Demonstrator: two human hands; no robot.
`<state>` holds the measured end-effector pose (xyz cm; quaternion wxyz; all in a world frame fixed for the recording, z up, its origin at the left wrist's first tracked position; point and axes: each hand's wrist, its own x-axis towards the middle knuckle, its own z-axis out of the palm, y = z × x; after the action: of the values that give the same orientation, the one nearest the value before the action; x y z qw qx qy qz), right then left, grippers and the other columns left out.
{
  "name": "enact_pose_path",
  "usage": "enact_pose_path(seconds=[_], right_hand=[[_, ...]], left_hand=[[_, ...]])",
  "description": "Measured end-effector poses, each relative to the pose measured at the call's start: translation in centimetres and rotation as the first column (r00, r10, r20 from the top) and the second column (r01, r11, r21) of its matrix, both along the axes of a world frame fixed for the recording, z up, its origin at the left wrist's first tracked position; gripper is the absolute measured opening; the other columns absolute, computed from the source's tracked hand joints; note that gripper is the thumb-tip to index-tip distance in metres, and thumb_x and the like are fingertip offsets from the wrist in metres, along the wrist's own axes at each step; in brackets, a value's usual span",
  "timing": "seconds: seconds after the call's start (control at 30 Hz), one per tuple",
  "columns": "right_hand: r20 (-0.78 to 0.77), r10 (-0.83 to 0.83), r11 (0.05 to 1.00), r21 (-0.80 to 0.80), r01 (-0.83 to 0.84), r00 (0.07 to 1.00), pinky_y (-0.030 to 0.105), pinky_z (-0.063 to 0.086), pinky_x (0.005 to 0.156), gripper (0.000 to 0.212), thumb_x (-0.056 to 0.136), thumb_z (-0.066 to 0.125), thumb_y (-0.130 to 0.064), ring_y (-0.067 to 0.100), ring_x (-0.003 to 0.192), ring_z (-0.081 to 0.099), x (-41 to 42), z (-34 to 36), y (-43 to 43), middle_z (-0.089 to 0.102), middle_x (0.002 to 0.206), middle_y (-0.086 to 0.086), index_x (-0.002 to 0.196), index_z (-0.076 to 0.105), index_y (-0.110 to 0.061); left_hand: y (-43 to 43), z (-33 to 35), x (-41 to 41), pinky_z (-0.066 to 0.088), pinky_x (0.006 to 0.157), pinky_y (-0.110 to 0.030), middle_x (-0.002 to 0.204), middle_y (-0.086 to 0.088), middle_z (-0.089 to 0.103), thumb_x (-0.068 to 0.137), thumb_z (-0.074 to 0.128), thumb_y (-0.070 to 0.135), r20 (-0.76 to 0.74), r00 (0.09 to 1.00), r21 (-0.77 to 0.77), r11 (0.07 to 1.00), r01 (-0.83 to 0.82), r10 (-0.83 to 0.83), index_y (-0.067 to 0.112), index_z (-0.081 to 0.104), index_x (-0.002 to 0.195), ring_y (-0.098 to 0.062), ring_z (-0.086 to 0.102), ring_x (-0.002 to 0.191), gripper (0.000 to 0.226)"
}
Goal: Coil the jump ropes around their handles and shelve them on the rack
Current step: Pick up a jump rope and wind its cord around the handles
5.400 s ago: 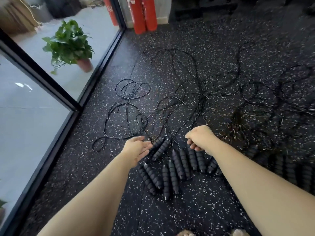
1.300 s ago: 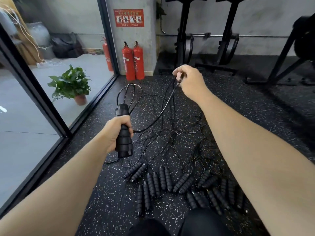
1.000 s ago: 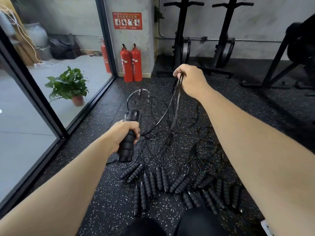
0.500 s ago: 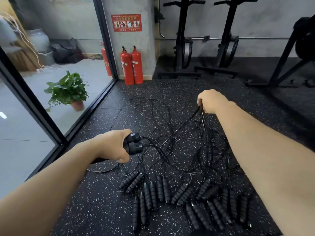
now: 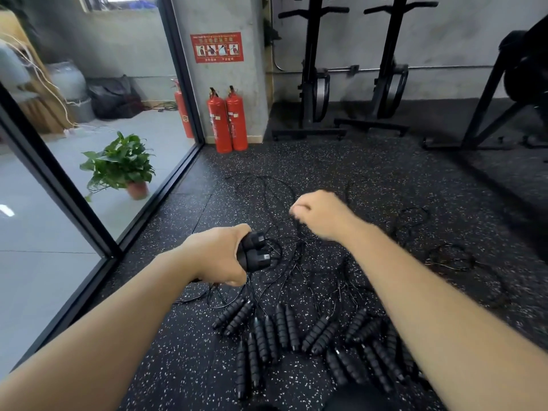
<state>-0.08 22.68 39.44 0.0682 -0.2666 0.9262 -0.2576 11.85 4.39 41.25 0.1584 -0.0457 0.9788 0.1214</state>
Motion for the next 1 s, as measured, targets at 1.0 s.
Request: enact_pose_path(seconds=[1.0], right_hand=[[0.445, -0.053, 0.614, -0.692, 0.380, 0.894, 0.020, 0.039, 0.042, 0.039, 0.096, 0.043, -0.012, 0.007, 0.038, 0.043, 14.5, 0.3, 1.4, 0.043, 0.042, -0.008, 0.057, 0.040, -0.016]], left_hand=[[8.9, 3.2, 12.3, 0.049, 0.061, -0.029, 0.080, 0.014, 0.065, 0.049, 0.065, 0.034, -0.396, 0.904, 0.579, 0.808, 0.110, 0.160, 0.047, 0.045, 0.103, -0.009, 0.061, 0.070, 0.059]])
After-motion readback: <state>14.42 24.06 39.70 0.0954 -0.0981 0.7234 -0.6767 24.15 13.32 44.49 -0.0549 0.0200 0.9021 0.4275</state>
